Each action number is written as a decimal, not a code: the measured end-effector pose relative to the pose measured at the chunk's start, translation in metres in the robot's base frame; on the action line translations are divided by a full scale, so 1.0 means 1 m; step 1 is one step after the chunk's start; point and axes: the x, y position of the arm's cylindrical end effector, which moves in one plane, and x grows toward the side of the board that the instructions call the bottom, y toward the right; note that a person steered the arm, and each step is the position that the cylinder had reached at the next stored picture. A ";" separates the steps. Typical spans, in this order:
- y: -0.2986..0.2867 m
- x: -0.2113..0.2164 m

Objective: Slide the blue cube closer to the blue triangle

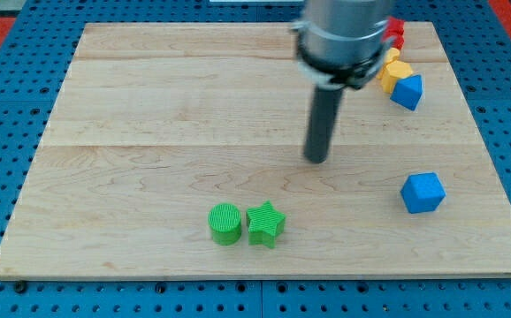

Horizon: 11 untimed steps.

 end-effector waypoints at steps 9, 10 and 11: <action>0.162 0.083; 0.164 0.029; 0.159 -0.021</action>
